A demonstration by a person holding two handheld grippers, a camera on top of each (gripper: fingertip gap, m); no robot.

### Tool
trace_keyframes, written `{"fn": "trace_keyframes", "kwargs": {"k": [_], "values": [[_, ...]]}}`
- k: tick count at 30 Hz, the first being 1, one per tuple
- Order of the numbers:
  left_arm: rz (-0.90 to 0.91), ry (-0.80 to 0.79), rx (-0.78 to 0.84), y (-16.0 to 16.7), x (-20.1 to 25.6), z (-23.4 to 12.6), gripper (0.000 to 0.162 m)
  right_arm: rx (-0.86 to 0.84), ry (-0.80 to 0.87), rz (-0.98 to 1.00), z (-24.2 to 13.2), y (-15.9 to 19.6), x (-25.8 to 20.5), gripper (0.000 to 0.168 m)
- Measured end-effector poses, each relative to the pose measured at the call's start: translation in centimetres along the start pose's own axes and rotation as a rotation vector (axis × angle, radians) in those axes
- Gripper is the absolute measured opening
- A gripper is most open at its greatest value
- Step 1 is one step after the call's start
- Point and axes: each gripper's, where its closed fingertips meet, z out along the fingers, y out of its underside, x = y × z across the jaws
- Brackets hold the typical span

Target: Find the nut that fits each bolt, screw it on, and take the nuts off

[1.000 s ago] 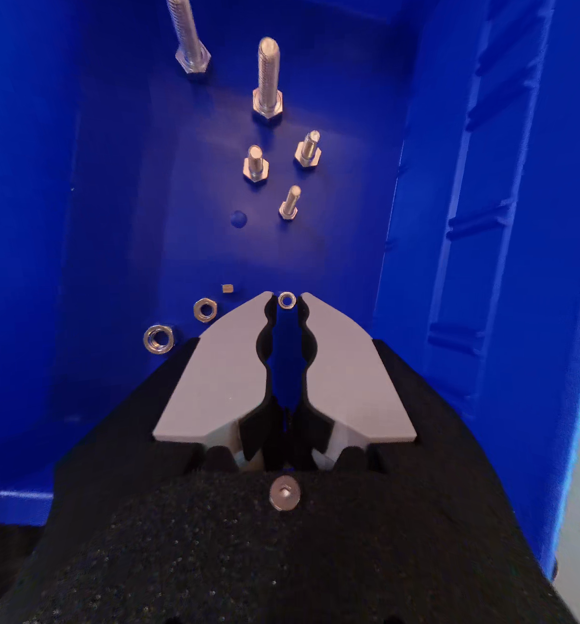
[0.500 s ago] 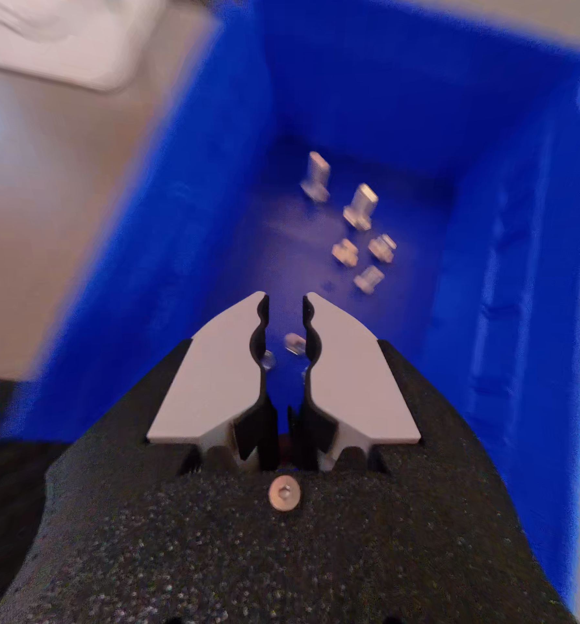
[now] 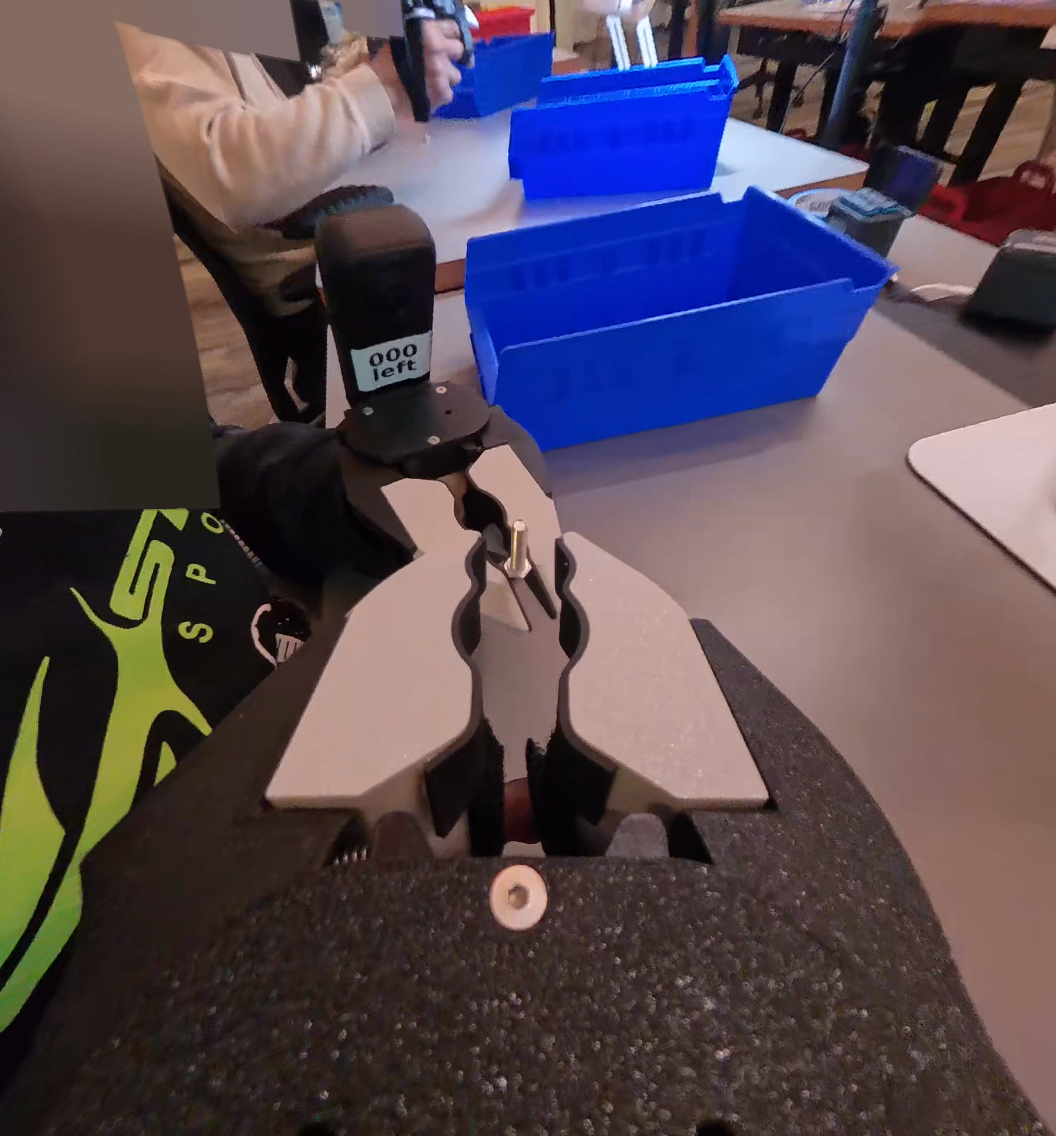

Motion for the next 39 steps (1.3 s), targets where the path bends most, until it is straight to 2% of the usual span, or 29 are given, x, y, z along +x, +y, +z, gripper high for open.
{"fn": "trace_keyframes", "kwargs": {"k": [6,13,15,18,22,25,28,32,39], "values": [[0.006,0.001,-0.005,0.1,0.0,0.1,0.010,-0.027,-0.024,0.005,1.5,0.6,0.0,0.015],[0.009,0.008,0.005,-0.1,0.2,0.1,0.010,-0.023,-0.023,-0.013,1.5,0.6,-0.1,0.006],[0.000,0.011,0.011,-0.2,0.2,0.1,0.022,-0.014,0.019,-0.012,0.7,0.4,0.7,0.006],[-0.005,-0.002,-0.003,0.0,0.1,0.2,0.036,0.000,0.190,-0.021,-2.8,-0.5,3.8,0.006],[0.000,-0.008,0.009,-0.2,0.0,0.2,0.039,-0.015,0.589,0.001,-11.6,-1.0,11.4,0.006],[0.002,-0.009,0.013,-0.2,0.0,0.2,0.039,-0.037,0.823,0.101,-18.2,0.7,16.9,0.006],[0.005,-0.013,0.010,-0.2,0.0,0.2,0.039,-0.076,0.946,0.208,-22.2,3.8,21.0,0.006],[0.003,-0.010,0.011,-0.1,0.0,0.2,0.039,-0.132,1.016,0.320,-24.2,8.2,24.7,0.006],[0.004,-0.013,0.011,-0.1,-0.1,0.2,0.039,-0.199,1.034,0.460,-23.7,14.2,28.3,0.006]]}}
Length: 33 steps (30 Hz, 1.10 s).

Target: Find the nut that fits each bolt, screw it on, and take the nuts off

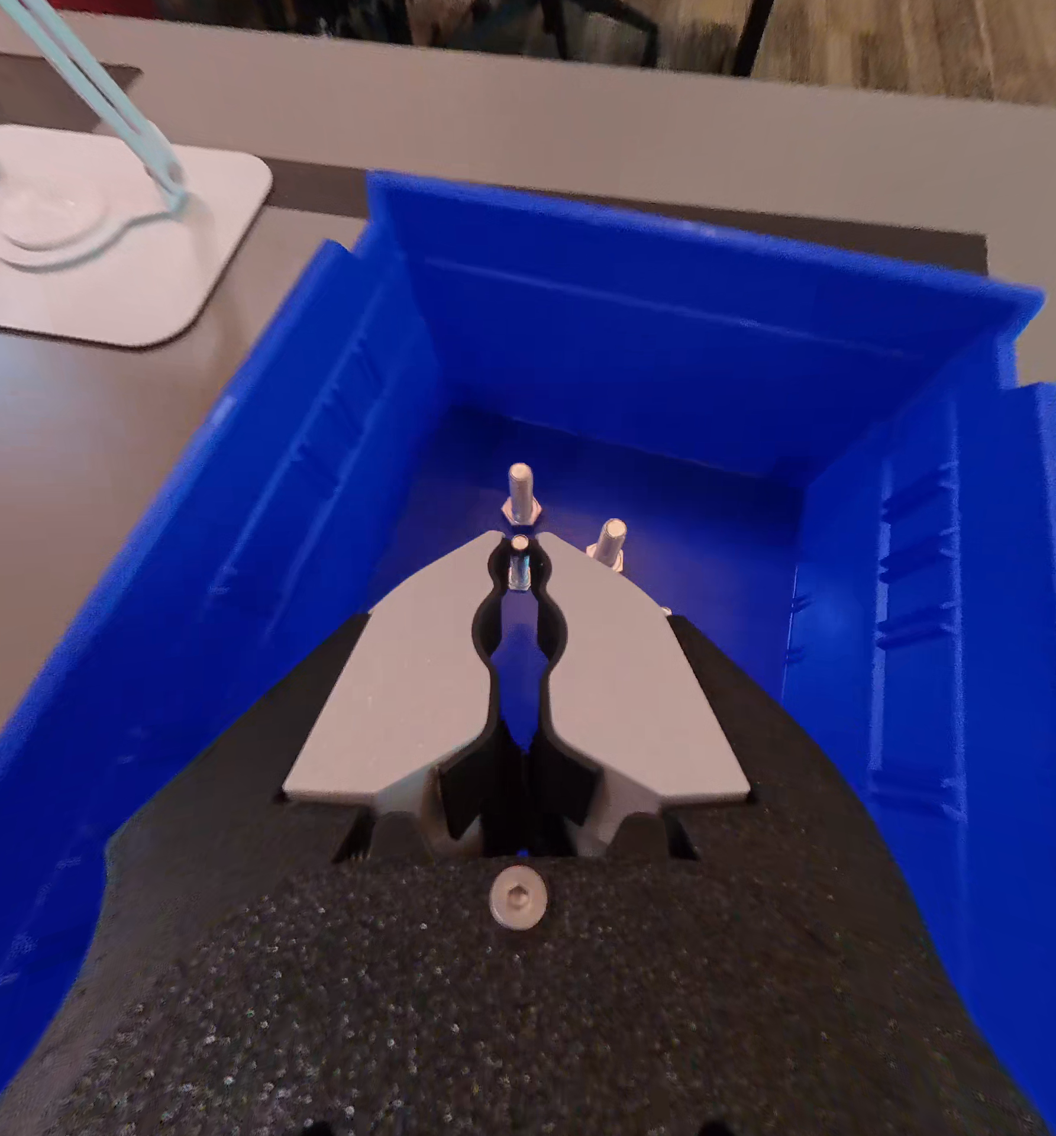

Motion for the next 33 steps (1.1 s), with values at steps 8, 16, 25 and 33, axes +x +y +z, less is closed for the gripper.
{"fn": "trace_keyframes", "kwargs": {"k": [8,16,25,33], "values": [[0.006,-0.004,0.000,0.0,0.0,0.0,0.039,-0.088,0.038,-0.017,2.1,1.9,0.6,0.006],[0.018,-0.012,-0.003,0.0,-0.1,-0.1,0.039,-0.112,0.056,-0.024,2.5,2.8,0.9,0.007],[0.029,-0.174,0.028,-2.1,-1.6,-2.2,0.040,0.048,0.039,0.011,-2.5,0.6,-1.2,0.038],[0.182,-0.793,0.106,-8.0,-7.8,-14.9,0.067,0.232,-0.122,-0.025,-10.4,0.7,-8.7,0.096]]}}
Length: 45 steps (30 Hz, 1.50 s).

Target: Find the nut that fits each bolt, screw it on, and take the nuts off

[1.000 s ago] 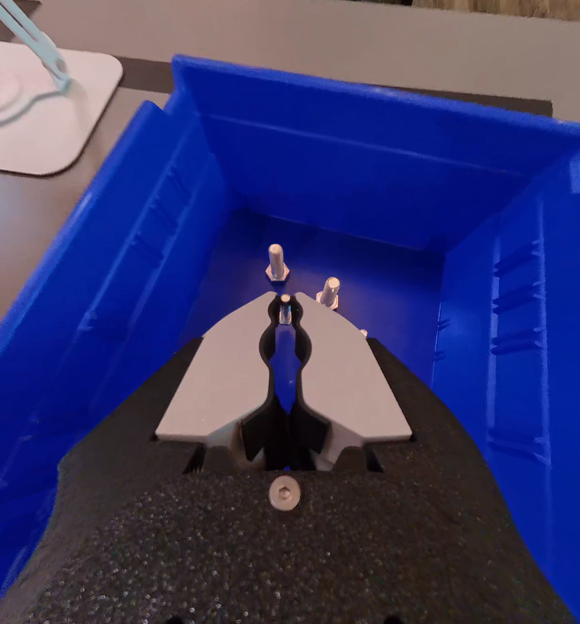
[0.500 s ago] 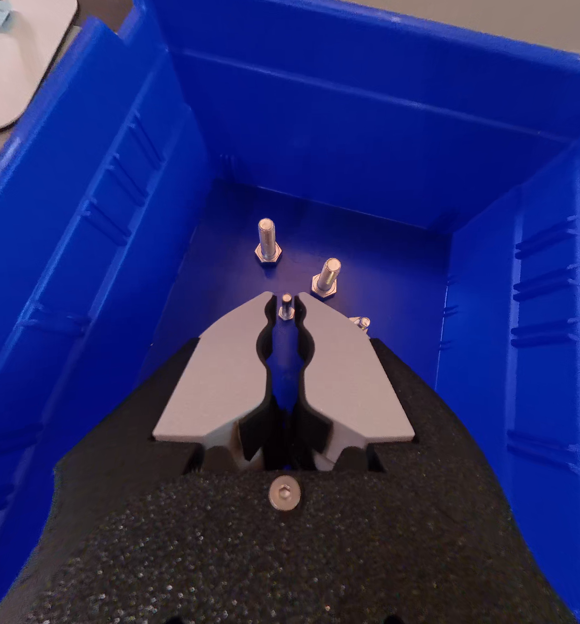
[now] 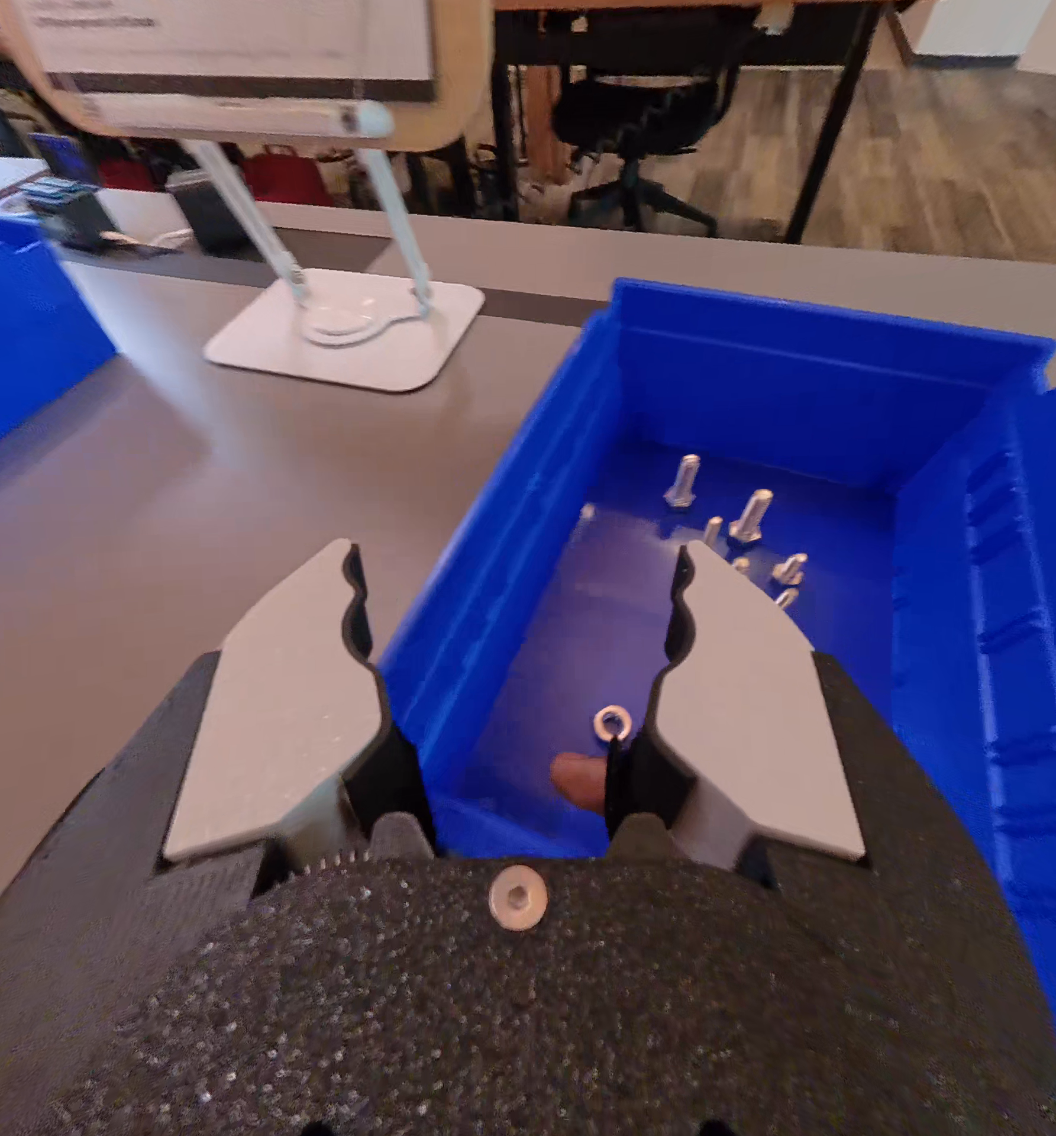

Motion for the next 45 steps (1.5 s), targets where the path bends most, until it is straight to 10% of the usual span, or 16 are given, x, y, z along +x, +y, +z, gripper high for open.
{"fn": "trace_keyframes", "kwargs": {"k": [9,14,22,45], "values": [[-0.053,-0.072,-0.367,9.0,-4.2,-1.7,0.073,-0.082,0.058,-0.128,-0.6,4.3,-4.4,0.086],[0.020,-0.109,-0.421,11.0,-4.6,-1.0,0.049,-0.108,0.107,-0.184,0.5,5.2,-4.1,0.065],[0.015,-0.092,-0.378,11.0,-4.5,-0.7,0.021,-0.126,0.208,-0.312,0.8,5.6,-3.3,0.019],[-0.049,-0.104,-0.244,8.2,0.3,3.1,0.003,0.051,0.128,-0.255,2.4,1.2,-9.4,0.005]]}}
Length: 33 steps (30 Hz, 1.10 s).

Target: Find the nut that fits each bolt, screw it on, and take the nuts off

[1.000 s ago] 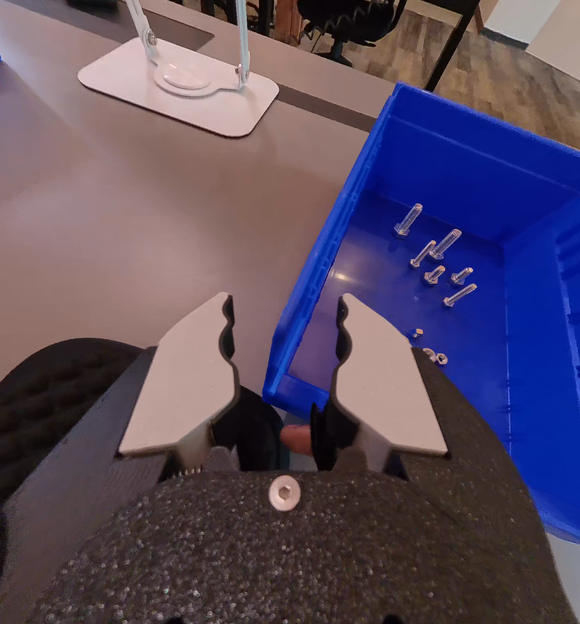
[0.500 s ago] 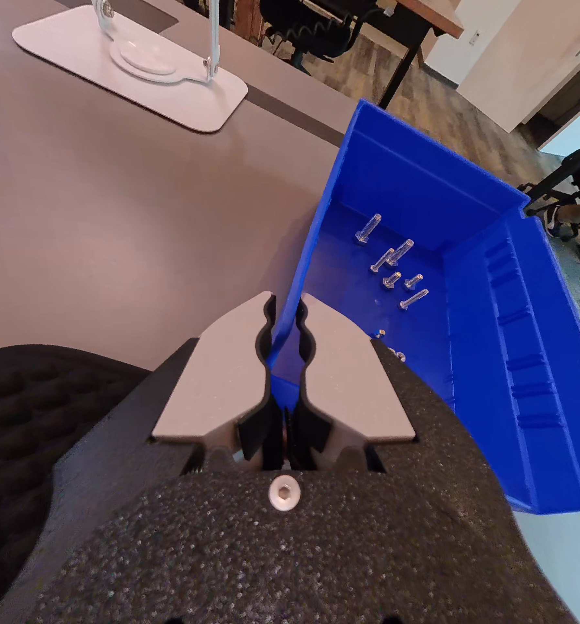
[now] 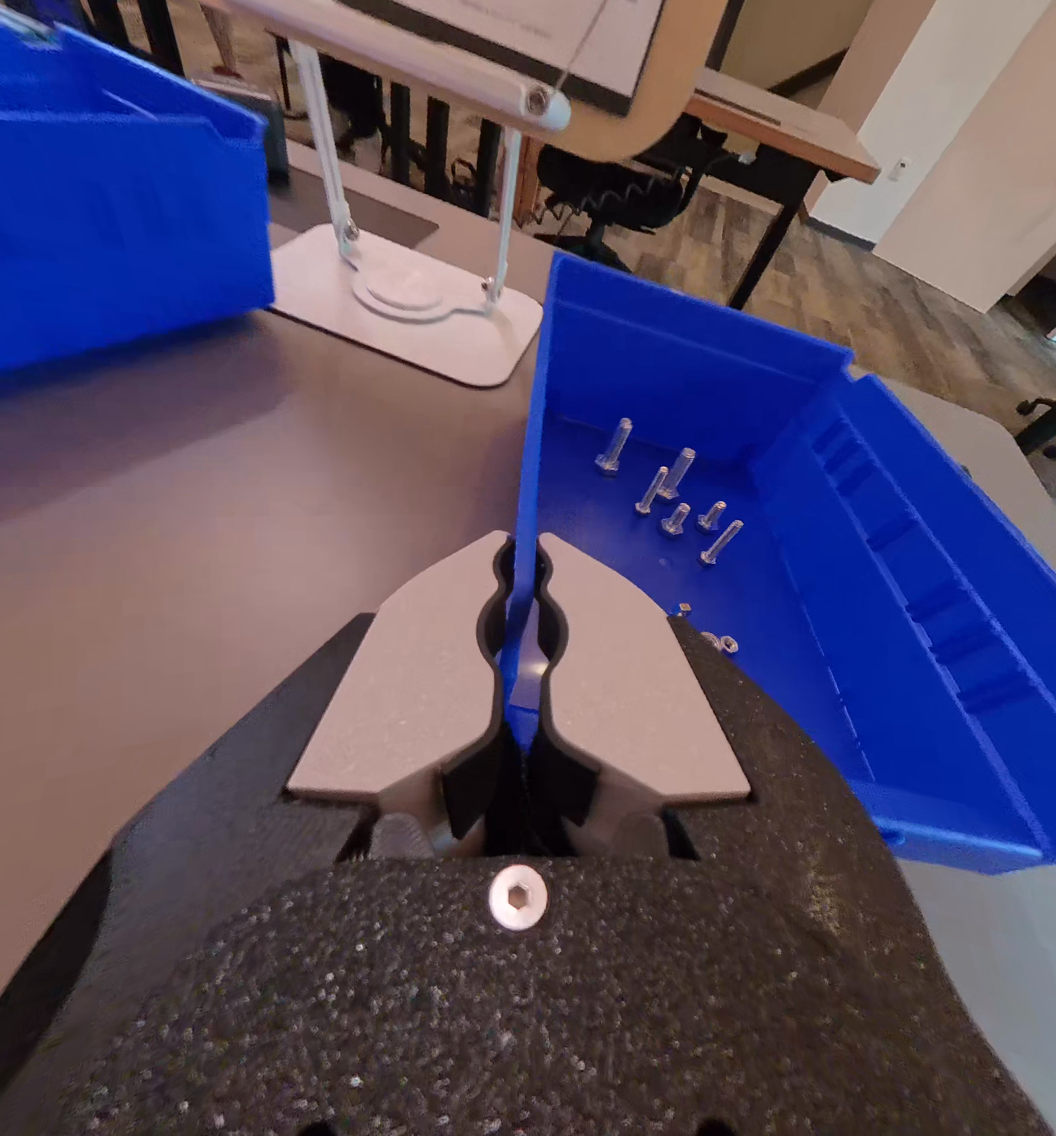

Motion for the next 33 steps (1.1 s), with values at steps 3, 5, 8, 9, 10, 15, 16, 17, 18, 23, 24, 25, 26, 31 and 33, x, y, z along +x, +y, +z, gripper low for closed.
{"fn": "trace_keyframes", "kwargs": {"k": [3,5,8,9,10,15,16,17,18,23,24,25,26,31,33], "values": [[0.015,0.022,-0.006,0.2,1.2,0.5,0.002,0.025,-0.030,0.010,0.1,-0.7,-1.5,0.004],[0.028,0.033,-0.012,0.2,1.9,0.8,0.003,0.028,-0.040,0.007,0.2,-0.9,-2.5,0.004],[0.037,0.056,-0.013,0.1,3.1,1.3,0.004,0.032,-0.037,-0.011,0.3,-0.9,-3.9,0.004],[0.038,0.064,-0.012,0.1,3.5,1.5,0.005,0.033,-0.039,-0.014,0.4,-0.9,-4.5,0.005],[0.038,0.069,-0.011,0.0,3.8,1.6,0.005,0.034,-0.042,-0.015,0.4,-1.0,-5.0,0.005],[0.047,0.088,-0.011,-0.2,5.1,2.3,0.006,0.044,-0.075,-0.017,0.6,-1.2,-7.5,0.007],[0.047,0.092,-0.008,-0.3,5.3,2.4,0.006,0.046,-0.079,-0.021,0.7,-1.2,-8.0,0.008],[0.049,0.097,-0.006,-0.3,5.5,2.5,0.006,0.046,-0.083,-0.026,0.8,-1.2,-8.4,0.008],[0.049,0.102,-0.006,-0.4,5.7,2.6,0.007,0.046,-0.086,-0.033,0.9,-1.3,-8.8,0.008],[0.060,0.131,-0.014,-0.3,6.8,3.1,0.010,0.032,-0.127,-0.073,1.4,-1.2,-11.4,0.012],[0.062,0.138,-0.016,-0.2,7.0,3.2,0.010,0.030,-0.136,-0.080,1.5,-1.2,-11.8,0.013],[0.065,0.146,-0.018,-0.1,7.2,3.3,0.011,0.026,-0.142,-0.088,1.5,-1.1,-12.2,0.014],[0.066,0.150,-0.019,-0.1,7.3,3.4,0.012,0.022,-0.146,-0.095,1.6,-1.1,-12.6,0.015],[0.050,0.198,-0.033,0.2,8.0,3.6,0.016,0.028,-0.225,-0.066,1.7,-1.0,-14.1,0.021],[0.052,0.162,0.011,-0.5,7.6,3.3,0.026,0.076,-0.325,0.003,1.2,-1.7,-14.7,0.031]]}}
